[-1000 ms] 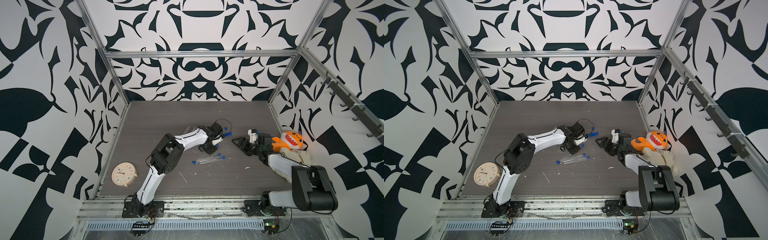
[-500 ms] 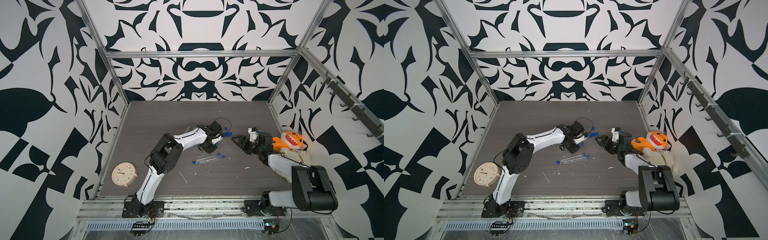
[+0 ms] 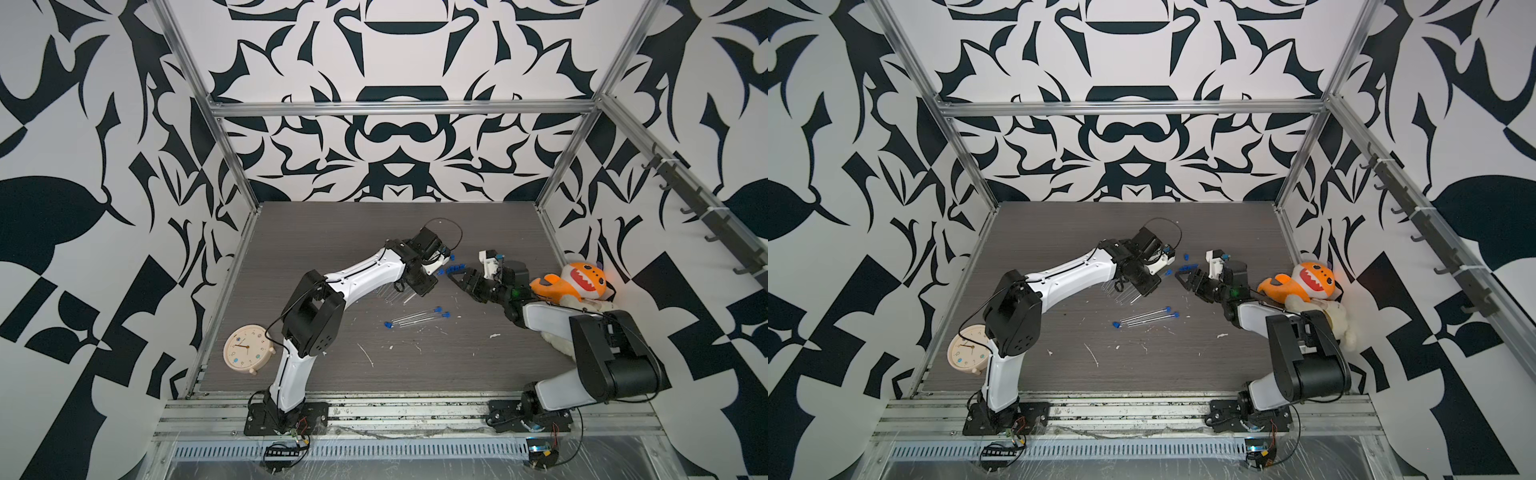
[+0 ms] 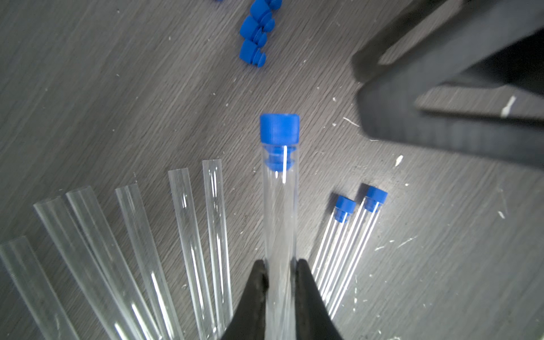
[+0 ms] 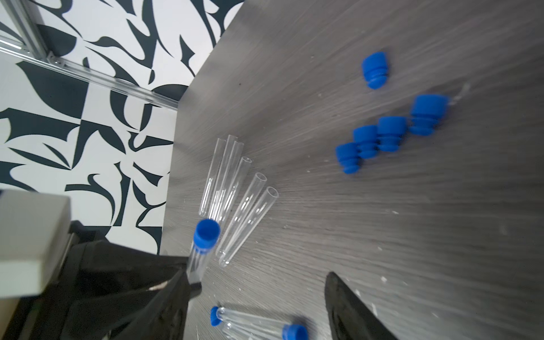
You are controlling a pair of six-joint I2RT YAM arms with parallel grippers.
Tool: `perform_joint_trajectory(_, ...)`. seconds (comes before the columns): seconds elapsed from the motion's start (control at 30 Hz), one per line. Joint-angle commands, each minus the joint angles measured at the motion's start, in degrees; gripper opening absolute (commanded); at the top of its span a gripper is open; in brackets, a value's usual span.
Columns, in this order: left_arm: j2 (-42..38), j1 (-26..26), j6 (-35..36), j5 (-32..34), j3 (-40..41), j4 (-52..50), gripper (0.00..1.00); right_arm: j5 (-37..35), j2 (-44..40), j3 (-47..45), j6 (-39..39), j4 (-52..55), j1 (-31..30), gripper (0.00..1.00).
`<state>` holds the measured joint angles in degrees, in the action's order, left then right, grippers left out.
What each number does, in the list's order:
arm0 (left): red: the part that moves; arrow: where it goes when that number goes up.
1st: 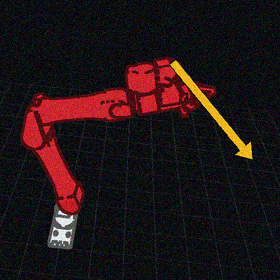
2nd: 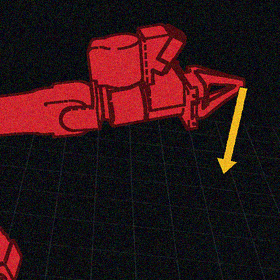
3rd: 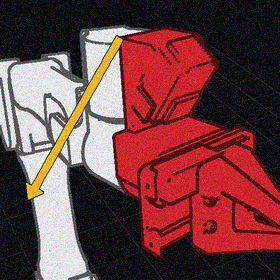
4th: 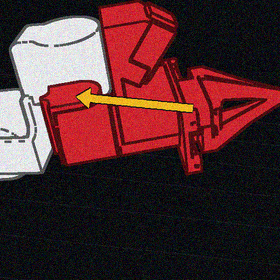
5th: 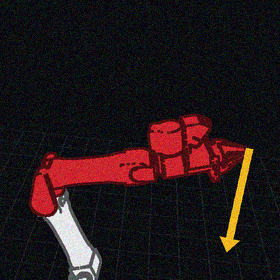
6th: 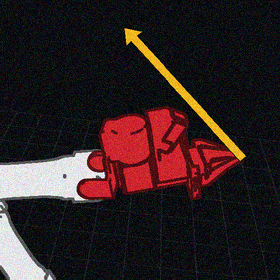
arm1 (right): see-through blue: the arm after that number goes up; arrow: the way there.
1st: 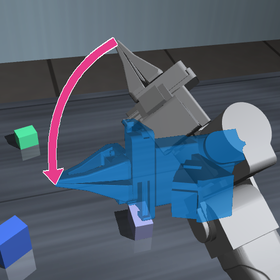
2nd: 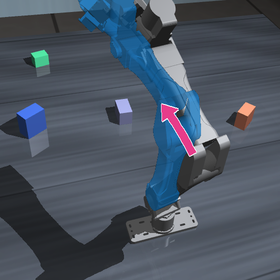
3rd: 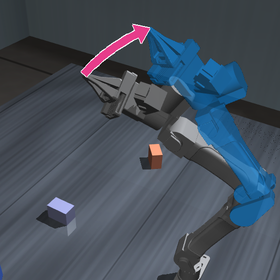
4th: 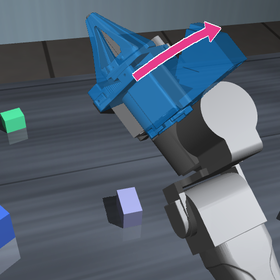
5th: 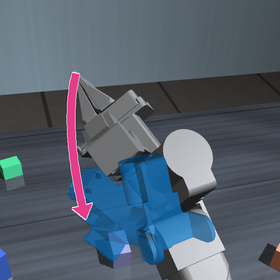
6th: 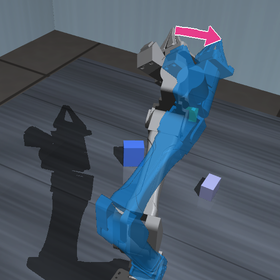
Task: Remove stoppers from test tubes
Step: Pick up the test tube at the center of the board.
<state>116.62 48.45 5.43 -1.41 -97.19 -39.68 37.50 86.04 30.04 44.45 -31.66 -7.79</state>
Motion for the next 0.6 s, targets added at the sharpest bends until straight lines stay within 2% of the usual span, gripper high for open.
perform_joint_trajectory(0.0,-2.1,-0.2,-1.1,-2.2,0.9,0.5,0.02,0.0,1.5,2.7,3.5,-8.4,-1.6,0.67)
perform_joint_trajectory(0.33,-2.3,-0.2,-1.4,-2.7,1.0,0.8,0.0,-1.0,6.4,4.9,6.7,-13.5,-4.4,0.53)
perform_joint_trajectory(0.57,-1.8,-0.3,-1.6,-3.0,0.5,0.8,0.0,-1.5,6.5,4.9,6.9,-13.9,-4.5,0.35)
